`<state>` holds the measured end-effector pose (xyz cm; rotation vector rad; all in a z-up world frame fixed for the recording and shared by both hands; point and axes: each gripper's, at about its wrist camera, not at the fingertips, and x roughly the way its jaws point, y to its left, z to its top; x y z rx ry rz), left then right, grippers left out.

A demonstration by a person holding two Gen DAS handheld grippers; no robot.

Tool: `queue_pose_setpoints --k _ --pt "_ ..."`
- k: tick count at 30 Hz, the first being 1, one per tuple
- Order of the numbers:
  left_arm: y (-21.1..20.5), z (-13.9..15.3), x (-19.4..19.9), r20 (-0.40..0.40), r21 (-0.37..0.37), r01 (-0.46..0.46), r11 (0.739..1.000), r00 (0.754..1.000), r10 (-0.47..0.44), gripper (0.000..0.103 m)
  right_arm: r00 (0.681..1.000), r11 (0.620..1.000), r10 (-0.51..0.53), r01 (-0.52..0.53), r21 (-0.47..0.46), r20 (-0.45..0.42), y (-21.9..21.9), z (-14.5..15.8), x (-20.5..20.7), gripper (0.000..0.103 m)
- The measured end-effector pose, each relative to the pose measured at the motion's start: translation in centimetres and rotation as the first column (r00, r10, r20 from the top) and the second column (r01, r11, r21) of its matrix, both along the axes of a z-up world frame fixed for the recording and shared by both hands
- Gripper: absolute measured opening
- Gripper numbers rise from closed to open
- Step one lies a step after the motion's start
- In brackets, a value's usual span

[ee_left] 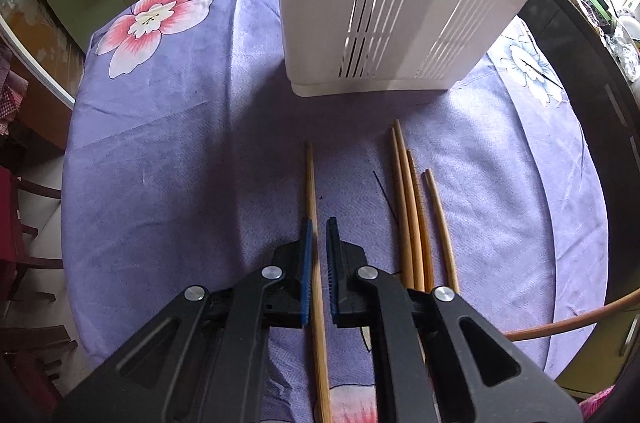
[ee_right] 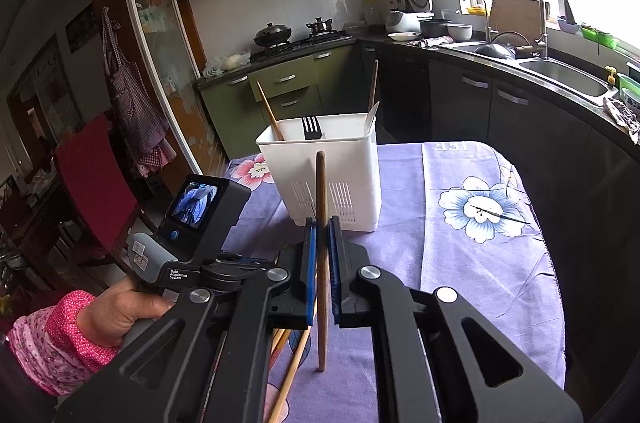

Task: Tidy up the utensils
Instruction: 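Carry both held chopsticks up over the white holder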

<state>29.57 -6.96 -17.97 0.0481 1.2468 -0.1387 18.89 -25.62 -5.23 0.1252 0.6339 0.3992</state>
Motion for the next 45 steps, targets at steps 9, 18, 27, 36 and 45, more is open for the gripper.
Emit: queue_pose_setpoints --k 9,18,27,36,45 --pt "-0.3 -0.6 0.6 0.004 0.035 -0.01 0.999 1.0 0.01 0.006 1.0 1.0 0.005 -0.005 -0.006 0.005 0.2 0.0 -0.2 0.007" --pt "0.3 4.0 -2.4 0.11 0.007 0.025 1.0 0.994 -0.026 0.005 1.0 1.0 0.005 -0.004 -0.003 0.016 0.1 0.4 -0.4 0.007" --pt "1.5 11.8 -8.4 0.288 -0.037 0.075 0.997 0.956 -0.061 0.005 0.999 1.0 0.012 -0.012 0.0 0.046 0.1 1.4 -1.6 0.007" --pt "2.0 15.7 -12.0 0.378 -0.061 0.111 0.992 0.922 -0.08 0.005 0.997 1.0 0.026 -0.025 -0.01 0.077 0.7 2.6 -2.8 0.007" --pt "2.3 16.1 -11.3 0.379 -0.096 0.107 0.99 0.923 -0.063 0.005 0.995 0.999 0.035 -0.032 -0.032 0.098 1.4 3.9 -2.6 0.007"
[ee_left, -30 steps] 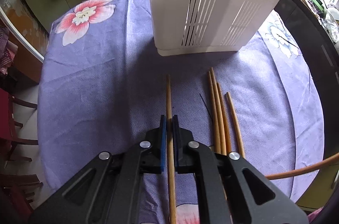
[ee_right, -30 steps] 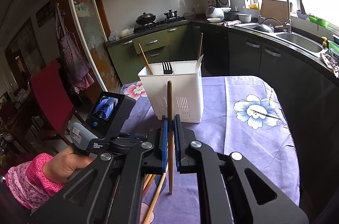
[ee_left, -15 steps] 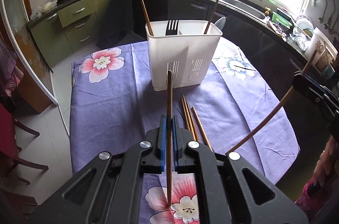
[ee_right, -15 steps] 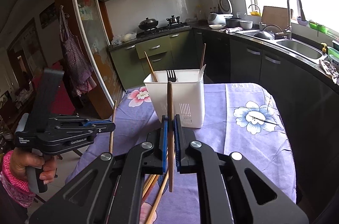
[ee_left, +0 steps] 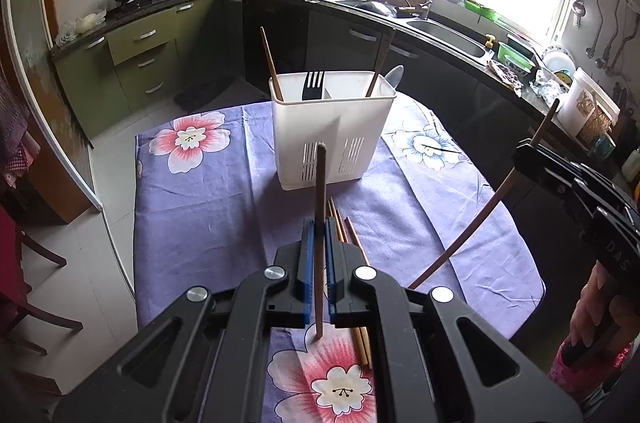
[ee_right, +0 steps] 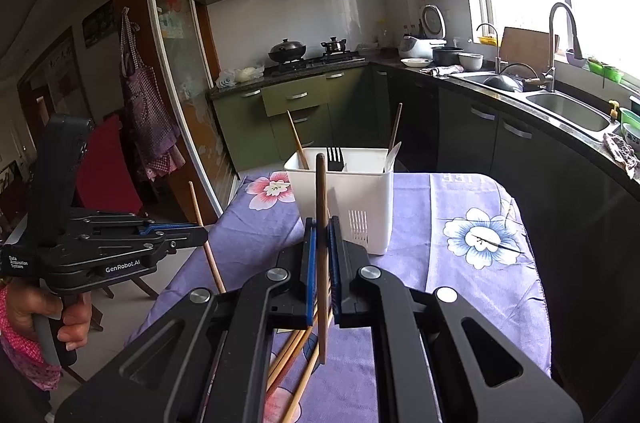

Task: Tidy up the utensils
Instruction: 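Carry both held chopsticks up over the white holder, then lower both chopsticks into the white holder and open both tools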

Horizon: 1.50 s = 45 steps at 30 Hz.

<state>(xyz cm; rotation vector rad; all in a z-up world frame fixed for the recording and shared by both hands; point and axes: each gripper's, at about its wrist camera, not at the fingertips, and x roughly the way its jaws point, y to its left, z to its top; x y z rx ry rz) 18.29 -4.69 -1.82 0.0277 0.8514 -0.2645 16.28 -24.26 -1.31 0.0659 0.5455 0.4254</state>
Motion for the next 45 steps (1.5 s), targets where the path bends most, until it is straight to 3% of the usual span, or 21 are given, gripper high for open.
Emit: queue_pose_setpoints --k 7,14,23,28,31,37,45 --pt "-0.7 2.1 1.4 0.024 -0.007 0.006 1.0 1.0 -0.005 0.005 0.999 1.0 0.0 0.0 0.001 0.044 0.1 3.3 2.0 0.007" --pt "-1.6 6.7 3.2 0.06 -0.031 0.031 0.999 0.998 -0.029 0.005 0.996 1.0 -0.012 0.01 0.016 0.093 0.1 7.9 5.3 0.007" --pt "-3.0 15.4 5.1 0.214 -0.008 0.021 1.0 0.977 -0.019 0.005 0.982 0.998 -0.048 0.04 0.048 0.182 0.0 13.8 10.7 0.007" --pt "-3.6 18.3 7.2 0.302 -0.002 -0.013 1.0 0.953 0.013 0.005 0.977 0.996 -0.075 0.065 0.058 0.198 0.7 14.6 15.4 0.007" --pt "-4.0 17.6 9.6 0.311 0.017 -0.042 0.999 0.95 0.034 0.005 0.983 0.996 -0.081 0.073 0.052 0.163 1.2 13.4 18.5 0.007" --pt "-3.7 11.8 14.1 0.216 0.034 -0.073 0.997 0.974 0.064 0.005 0.995 0.997 -0.076 0.074 0.028 0.072 1.7 8.1 22.0 0.007" --pt "-2.8 5.6 15.8 0.099 0.056 -0.073 0.996 0.993 0.067 0.005 0.998 0.998 -0.066 0.066 -0.005 0.015 2.0 3.2 21.6 0.007"
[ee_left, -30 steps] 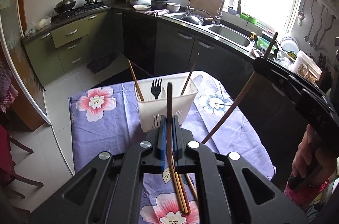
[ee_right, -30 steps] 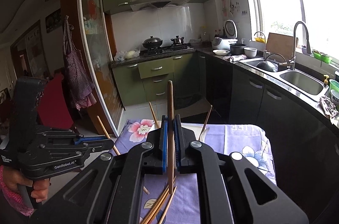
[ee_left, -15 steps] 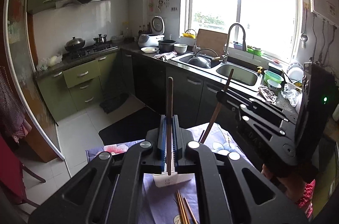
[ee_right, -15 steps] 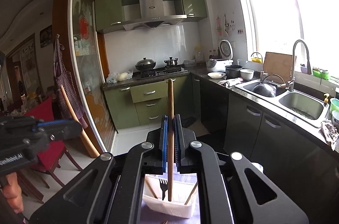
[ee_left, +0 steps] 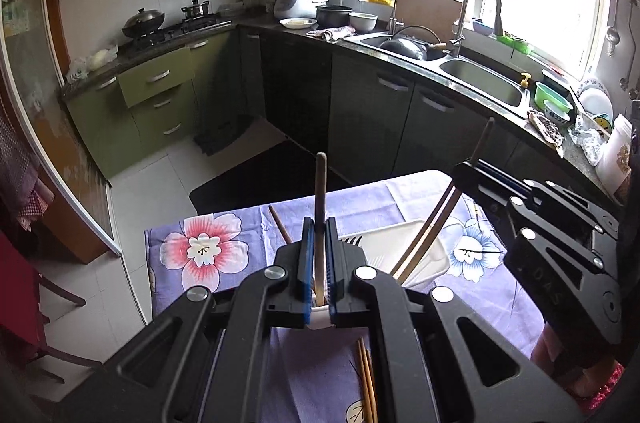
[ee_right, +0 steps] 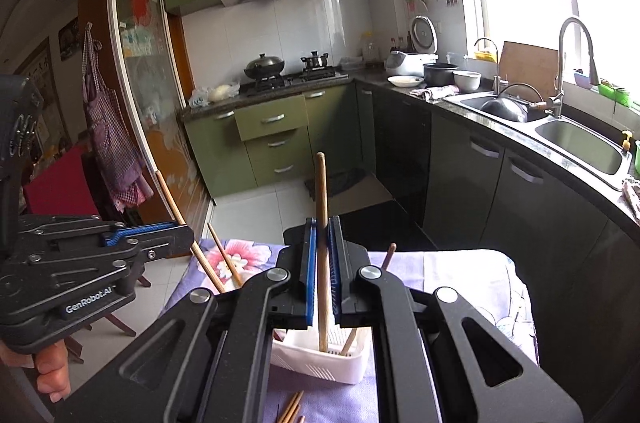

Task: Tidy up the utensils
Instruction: 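Lower both chopsticks into the white holder and open both tools, then grasp a wooden chopstick with the left tool while the right tool grasps another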

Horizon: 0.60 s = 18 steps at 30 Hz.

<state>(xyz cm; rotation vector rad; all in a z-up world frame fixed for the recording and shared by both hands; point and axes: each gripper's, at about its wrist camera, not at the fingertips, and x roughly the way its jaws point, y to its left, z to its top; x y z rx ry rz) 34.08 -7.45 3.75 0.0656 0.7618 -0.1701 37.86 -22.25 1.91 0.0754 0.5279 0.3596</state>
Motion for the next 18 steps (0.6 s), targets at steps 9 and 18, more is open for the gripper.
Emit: queue_pose_setpoints --k 9,18 --pt "0.6 0.7 -2.0 -0.003 -0.006 -0.007 1.0 1.0 0.007 0.022 0.998 1.0 0.003 -0.004 0.012 0.066 -0.6 2.1 -4.6 0.013" --pt "1.3 -1.9 -6.5 -0.069 -0.032 0.009 0.999 0.998 -0.011 0.031 0.998 0.999 0.03 -0.03 -0.011 -0.048 -2.4 -3.3 -11.7 0.021"
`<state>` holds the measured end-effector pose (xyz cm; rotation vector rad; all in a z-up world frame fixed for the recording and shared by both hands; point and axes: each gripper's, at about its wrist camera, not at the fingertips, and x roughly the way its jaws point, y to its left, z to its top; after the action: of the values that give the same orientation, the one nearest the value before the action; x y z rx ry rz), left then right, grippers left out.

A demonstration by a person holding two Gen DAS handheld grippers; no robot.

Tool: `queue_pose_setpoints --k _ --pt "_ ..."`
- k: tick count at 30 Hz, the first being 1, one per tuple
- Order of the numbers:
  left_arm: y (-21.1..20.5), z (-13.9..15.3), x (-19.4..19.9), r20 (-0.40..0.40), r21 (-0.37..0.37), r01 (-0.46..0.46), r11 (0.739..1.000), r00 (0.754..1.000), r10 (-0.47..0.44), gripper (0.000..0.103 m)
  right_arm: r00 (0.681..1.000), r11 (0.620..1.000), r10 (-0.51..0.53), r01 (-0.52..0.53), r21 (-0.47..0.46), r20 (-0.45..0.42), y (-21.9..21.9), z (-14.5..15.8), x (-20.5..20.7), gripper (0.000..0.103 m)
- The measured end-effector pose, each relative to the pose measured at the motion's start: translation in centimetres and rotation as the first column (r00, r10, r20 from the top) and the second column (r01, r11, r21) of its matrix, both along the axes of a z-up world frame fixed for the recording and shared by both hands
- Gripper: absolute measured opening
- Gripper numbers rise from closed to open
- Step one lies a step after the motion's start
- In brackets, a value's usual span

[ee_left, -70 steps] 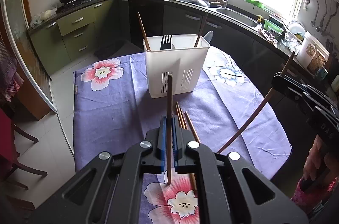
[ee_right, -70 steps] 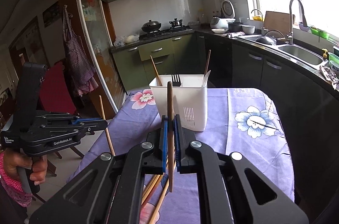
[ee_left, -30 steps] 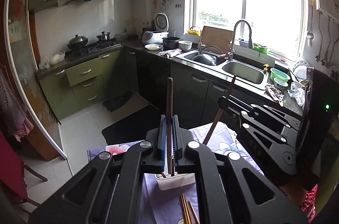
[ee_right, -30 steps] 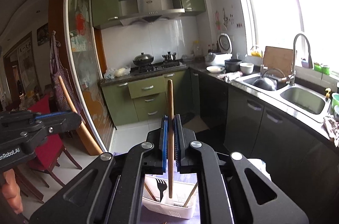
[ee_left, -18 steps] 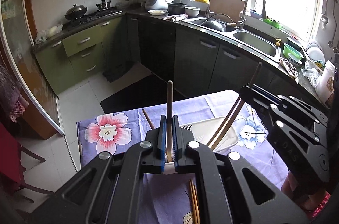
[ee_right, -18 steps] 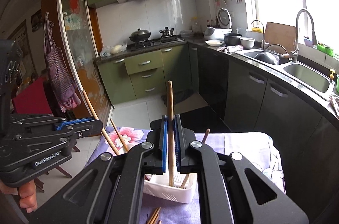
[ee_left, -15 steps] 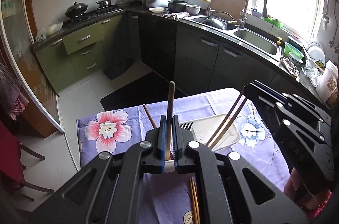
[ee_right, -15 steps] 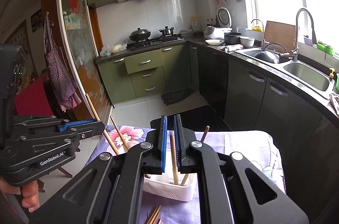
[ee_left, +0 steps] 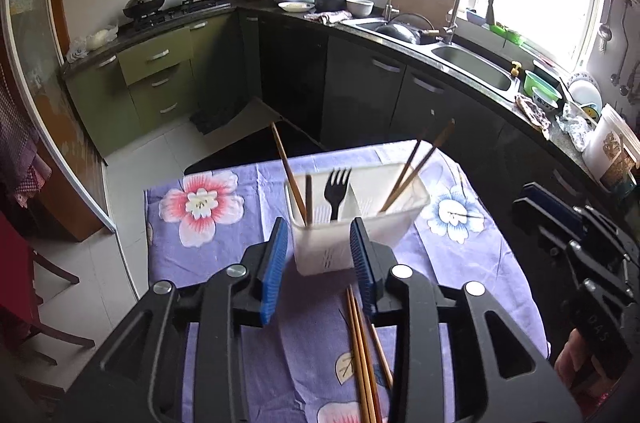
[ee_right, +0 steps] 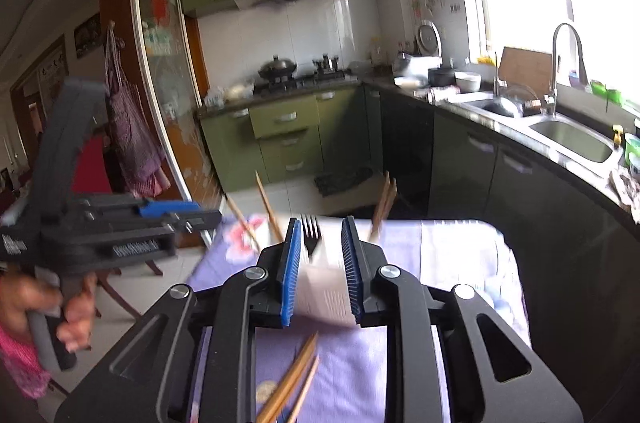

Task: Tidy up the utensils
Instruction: 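Grasp a wooden chopstick with the left tool while the right tool grasps another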

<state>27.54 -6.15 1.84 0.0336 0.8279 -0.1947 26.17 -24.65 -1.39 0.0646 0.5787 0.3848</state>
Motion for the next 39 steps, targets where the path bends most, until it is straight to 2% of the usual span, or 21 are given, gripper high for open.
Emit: queue_pose_setpoints --k 4,7,12,17,29,36,37,39 --pt "-0.4 -5.1 -1.6 -0.114 0.001 0.027 1.0 0.993 -0.026 0.031 0.989 0.999 -0.024 0.019 -0.036 -0.149 -0.5 -6.8 -0.3 0.021" --pt "-0.9 -9.1 -1.9 -0.199 -0.015 0.033 0.999 0.979 -0.035 0.031 0.972 0.998 -0.061 0.056 -0.025 -0.226 -1.6 -10.5 0.0 0.021" --pt "-1.7 -14.8 -1.0 -0.311 -0.022 0.028 0.999 0.95 -0.033 0.031 0.961 0.997 -0.066 0.056 -0.046 -0.268 -2.1 -13.3 0.4 0.021" --pt "-2.6 -18.2 0.5 -0.383 -0.034 0.01 0.999 0.923 -0.022 0.029 0.948 0.997 -0.043 0.019 -0.079 -0.315 -1.1 -15.6 1.0 0.021" --pt "-3.9 -20.3 1.8 -0.406 0.033 0.019 0.999 0.914 -0.004 0.029 0.937 0.996 -0.081 0.066 -0.056 -0.339 -2.8 -15.9 2.3 0.021" --pt "-5.0 -20.5 2.0 -0.397 0.083 0.038 0.996 0.918 -0.002 0.029 0.936 0.998 -0.065 0.051 -0.049 -0.345 -2.1 -16.1 2.1 0.021" --pt "-5.1 -20.5 2.0 -0.395 0.09 0.04 0.995 0.919 -0.001 0.027 0.937 0.998 -0.059 0.044 -0.049 -0.345 -1.8 -16.2 2.1 0.021" --pt "-5.2 -20.5 2.1 -0.392 0.105 0.036 0.994 0.92 0.008 0.013 0.937 0.998 -0.051 0.034 -0.054 -0.346 -1.4 -16.4 2.0 0.021"
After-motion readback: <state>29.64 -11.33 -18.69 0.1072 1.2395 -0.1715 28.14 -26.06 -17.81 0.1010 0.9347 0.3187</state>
